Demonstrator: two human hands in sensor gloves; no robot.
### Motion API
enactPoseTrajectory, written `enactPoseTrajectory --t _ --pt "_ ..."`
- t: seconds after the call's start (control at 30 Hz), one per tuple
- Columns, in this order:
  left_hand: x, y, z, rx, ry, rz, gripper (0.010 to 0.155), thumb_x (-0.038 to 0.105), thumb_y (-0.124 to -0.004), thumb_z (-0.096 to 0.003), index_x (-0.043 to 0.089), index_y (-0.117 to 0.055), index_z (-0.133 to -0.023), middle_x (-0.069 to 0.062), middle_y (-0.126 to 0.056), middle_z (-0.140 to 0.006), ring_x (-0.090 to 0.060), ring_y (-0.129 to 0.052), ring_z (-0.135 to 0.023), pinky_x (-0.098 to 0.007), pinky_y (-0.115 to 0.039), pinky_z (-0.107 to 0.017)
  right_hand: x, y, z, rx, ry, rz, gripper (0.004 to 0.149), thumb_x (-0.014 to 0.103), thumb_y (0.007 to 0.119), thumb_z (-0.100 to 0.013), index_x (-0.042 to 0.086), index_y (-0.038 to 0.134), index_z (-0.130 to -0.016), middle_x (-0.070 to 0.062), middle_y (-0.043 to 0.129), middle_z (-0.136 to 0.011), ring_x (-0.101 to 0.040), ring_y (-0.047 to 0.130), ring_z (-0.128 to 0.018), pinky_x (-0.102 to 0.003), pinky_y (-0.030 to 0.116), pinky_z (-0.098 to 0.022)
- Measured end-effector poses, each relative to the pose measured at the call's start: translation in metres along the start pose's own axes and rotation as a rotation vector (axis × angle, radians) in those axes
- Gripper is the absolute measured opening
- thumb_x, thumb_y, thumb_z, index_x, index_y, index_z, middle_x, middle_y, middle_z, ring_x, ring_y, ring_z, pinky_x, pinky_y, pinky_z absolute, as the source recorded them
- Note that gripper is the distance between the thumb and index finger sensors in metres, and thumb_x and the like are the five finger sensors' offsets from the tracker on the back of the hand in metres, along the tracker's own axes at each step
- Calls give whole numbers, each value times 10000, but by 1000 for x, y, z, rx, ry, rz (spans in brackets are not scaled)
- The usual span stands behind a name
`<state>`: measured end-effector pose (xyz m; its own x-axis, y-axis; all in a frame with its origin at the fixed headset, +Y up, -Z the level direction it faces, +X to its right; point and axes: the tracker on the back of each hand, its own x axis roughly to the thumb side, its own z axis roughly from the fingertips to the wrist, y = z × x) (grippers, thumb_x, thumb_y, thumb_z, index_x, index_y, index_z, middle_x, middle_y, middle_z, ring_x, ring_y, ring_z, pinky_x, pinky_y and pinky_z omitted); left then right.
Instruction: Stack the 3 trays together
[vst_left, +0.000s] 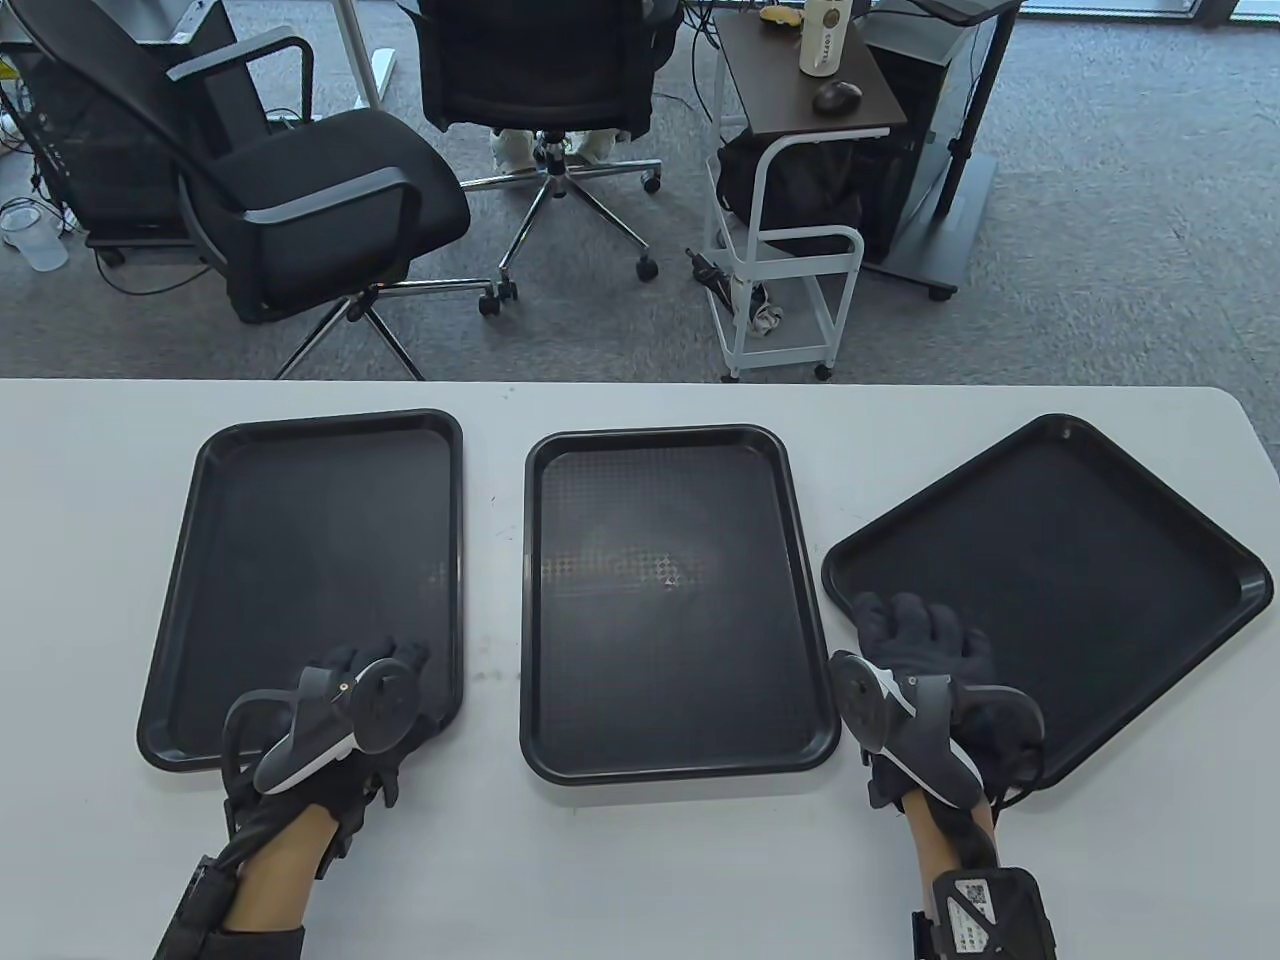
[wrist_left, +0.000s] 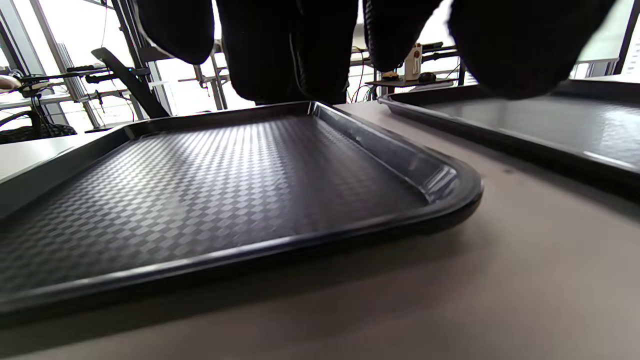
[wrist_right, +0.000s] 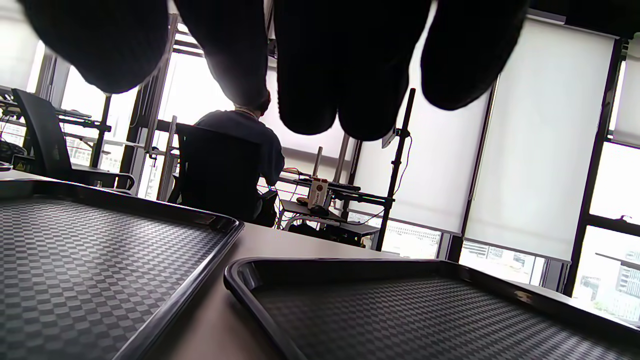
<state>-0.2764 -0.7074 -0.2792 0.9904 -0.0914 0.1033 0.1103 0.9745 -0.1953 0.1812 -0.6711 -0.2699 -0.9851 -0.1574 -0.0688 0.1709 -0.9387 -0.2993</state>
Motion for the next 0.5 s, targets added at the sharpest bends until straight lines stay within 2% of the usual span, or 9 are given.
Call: enactPoseTrajectory --t 0.3,0.4,0.5 --pt "-13 -26 -15 -176 56 -70 745 494 -925 -351 334 -720 -1049 -24 -783 -1102 -337 -849 -997 -558 -653 -749 -1 0 -1 -1 -1 -7 600 605 752 -402 361 702 -948 -41 850 -1005 -330 892 -875 -569 744 -606" --pt "-13 -33 -19 -195 62 -104 698 464 -938 -354 343 -744 -1013 -4 -807 -1063 -307 -877 -963 -543 -672 -743 0 0 -1 9 -5 -3 600 606 752 -402 361 703 -948 -41 850 -1006 -329 894 -874 -568 745 -606" --pt "-11 -34 -21 -171 39 -122 649 451 -965 -334 352 -784 -949 23 -860 -995 -275 -931 -891 -527 -707 -723 0 -2 0 15 -7 -2 599 605 753 -401 363 703 -947 -40 852 -1004 -330 894 -873 -568 745 -606"
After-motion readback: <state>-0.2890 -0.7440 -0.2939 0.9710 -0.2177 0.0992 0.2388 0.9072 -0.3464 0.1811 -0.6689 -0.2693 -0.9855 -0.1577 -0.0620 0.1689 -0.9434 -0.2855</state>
